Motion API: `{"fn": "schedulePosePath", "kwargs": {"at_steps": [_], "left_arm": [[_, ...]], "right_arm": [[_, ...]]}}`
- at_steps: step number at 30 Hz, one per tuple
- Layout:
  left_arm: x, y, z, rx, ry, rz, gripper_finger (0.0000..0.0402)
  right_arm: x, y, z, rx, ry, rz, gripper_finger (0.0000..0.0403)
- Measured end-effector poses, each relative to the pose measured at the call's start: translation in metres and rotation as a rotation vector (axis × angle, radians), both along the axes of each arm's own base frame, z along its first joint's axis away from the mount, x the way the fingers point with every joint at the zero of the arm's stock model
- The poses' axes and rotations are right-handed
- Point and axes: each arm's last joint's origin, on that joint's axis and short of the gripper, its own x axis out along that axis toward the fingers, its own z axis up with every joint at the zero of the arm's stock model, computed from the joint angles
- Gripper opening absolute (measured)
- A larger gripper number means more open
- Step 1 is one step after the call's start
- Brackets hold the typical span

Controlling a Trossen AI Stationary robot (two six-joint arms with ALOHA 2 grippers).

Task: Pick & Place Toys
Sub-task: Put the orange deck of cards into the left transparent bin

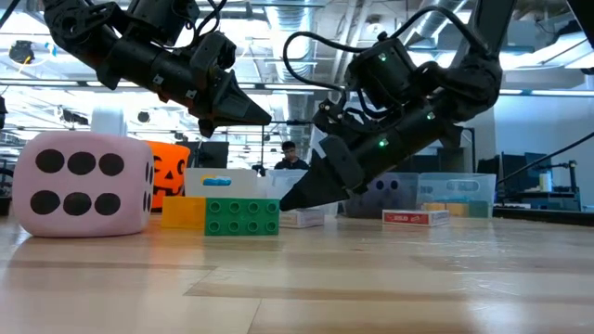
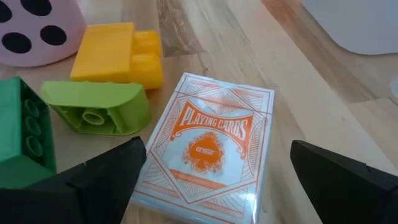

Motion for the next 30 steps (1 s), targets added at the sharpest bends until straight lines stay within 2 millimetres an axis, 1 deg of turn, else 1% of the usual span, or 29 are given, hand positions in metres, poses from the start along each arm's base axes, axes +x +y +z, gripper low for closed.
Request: {"fn": "schedulePosePath", "kwargs": {"at_steps": [5, 9, 17, 24, 30], "left_arm": [[0.000, 0.000, 0.000, 0.000, 0.000, 0.000, 0.0002], [0.000, 0.000, 0.000, 0.000, 0.000, 0.000, 0.0002], [0.000, 0.000, 0.000, 0.000, 0.000, 0.000, 0.0002], [0.000, 0.000, 0.000, 0.000, 0.000, 0.000, 0.0002], [0.000, 0.000, 0.000, 0.000, 0.000, 0.000, 0.0002]], "right_arm": [[-0.001, 0.005, -0.001, 0.030, 0.010, 0.011, 0.0400], [-0.001, 0.009, -0.001, 0.065, 0.015, 0.060, 0.0400], [-0.001, 0.014, -0.002, 0.071, 0.018, 0.082, 0.0400], [-0.002, 0.014, -0.003, 0.076, 0.036, 0.076, 0.0400], [-0.006, 0.001, -0.007, 0.017, 0.116, -0.041, 0.0400]]}}
